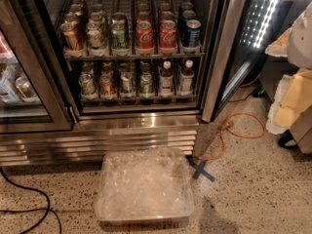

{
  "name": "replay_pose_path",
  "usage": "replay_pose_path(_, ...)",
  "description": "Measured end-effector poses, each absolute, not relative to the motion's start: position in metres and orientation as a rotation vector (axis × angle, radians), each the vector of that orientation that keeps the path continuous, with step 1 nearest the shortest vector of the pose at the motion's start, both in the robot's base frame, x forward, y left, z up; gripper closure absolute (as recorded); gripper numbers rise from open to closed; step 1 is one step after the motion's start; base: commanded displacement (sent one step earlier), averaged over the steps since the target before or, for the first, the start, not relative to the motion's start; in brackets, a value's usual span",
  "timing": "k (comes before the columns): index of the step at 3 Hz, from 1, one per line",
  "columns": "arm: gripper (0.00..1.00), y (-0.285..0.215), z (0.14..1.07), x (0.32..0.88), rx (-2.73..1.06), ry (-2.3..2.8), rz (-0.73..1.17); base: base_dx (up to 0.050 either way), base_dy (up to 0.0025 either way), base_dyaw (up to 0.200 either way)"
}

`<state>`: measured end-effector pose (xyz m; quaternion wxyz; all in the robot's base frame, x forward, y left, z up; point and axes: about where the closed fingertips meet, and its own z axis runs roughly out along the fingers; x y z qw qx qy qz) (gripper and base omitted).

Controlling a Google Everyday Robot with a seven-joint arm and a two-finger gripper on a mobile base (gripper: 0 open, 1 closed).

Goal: Pick coke can from middle shelf of fridge

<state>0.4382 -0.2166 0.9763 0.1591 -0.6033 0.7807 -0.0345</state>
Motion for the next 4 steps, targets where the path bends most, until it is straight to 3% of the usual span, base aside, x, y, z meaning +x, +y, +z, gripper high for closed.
replay_pose_path(4,0.00,-0.2165,0.9764,0.4382,-1.724,2.231,-0.099,0.049,0.00001,0.000)
